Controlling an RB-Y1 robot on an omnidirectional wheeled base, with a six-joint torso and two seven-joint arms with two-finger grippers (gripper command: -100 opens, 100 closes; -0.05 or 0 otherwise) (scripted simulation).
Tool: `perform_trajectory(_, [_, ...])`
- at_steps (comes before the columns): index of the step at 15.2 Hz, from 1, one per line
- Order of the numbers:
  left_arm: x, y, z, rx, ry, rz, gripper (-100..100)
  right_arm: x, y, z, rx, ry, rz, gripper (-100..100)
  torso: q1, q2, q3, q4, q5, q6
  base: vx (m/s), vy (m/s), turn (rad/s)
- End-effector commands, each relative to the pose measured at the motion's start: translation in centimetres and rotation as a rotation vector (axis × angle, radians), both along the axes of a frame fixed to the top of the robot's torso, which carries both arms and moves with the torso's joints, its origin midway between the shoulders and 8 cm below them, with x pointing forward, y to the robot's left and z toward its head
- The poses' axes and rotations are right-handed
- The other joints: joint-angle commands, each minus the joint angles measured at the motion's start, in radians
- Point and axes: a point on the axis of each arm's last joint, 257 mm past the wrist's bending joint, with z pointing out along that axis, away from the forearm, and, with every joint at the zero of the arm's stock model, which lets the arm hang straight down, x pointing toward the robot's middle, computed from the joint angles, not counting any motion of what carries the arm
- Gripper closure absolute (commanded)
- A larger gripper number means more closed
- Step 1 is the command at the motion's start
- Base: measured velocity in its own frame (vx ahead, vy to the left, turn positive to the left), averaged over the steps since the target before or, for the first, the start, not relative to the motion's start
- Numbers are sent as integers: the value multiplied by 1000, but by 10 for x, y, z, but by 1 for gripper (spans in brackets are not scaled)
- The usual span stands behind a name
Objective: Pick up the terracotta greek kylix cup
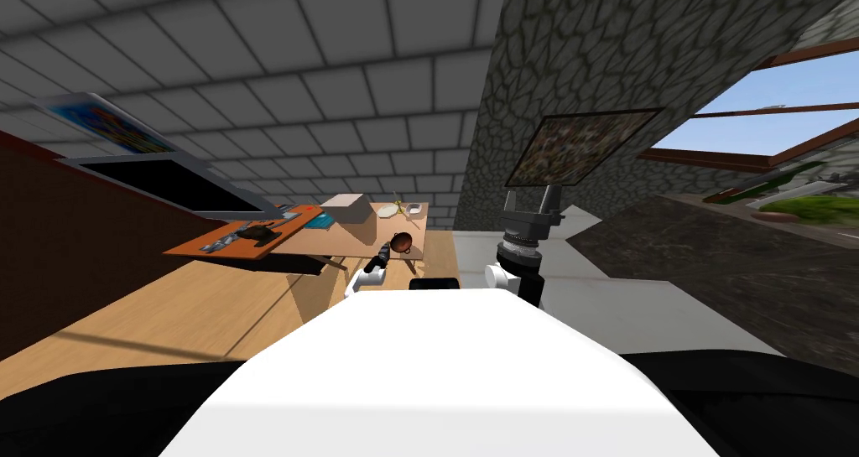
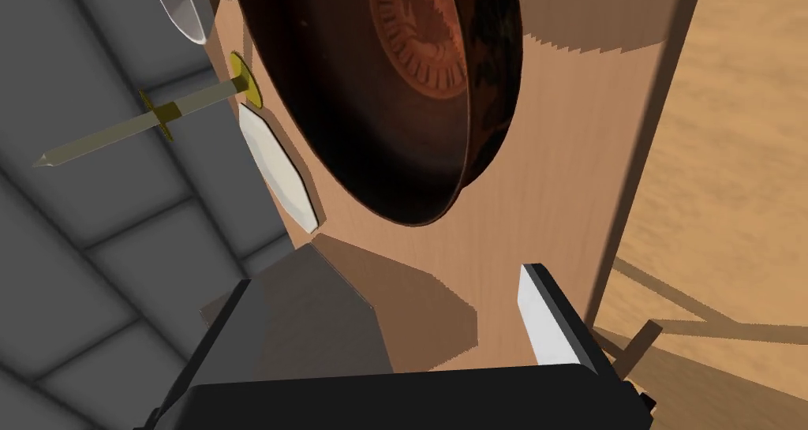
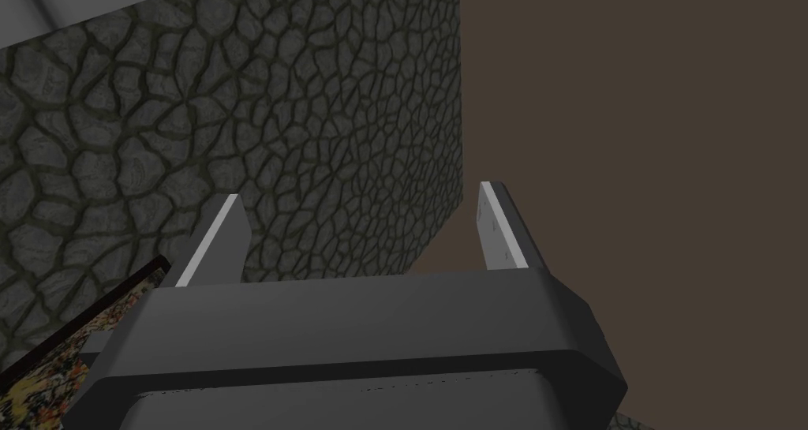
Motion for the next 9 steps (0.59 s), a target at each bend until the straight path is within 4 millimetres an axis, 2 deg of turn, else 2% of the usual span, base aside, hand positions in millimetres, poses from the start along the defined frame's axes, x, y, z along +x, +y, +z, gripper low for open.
perform_trajectory(1, [-6,-14,-18,-33,51,12,-100,0,0,0,0,0,0,0,0,0,0,0,0,0,21,-23,-15])
perform_trajectory(3, [-10,-33,-32,-74,91,22,-100,0,0,0,0,0,0,0,0,-1,0,0,0,0,28,-25,-19])
perform_trajectory(4, [-10,-33,-32,-74,91,22,-100,0,0,0,0,0,0,0,-1,-1,-1,0,0,0,23,-21,-12])
perform_trajectory(9, [-12,-83,-48,-181,133,39,-100,0,0,0,0,0,0,0,0,0,0,0,0,0,17,-13,-8])
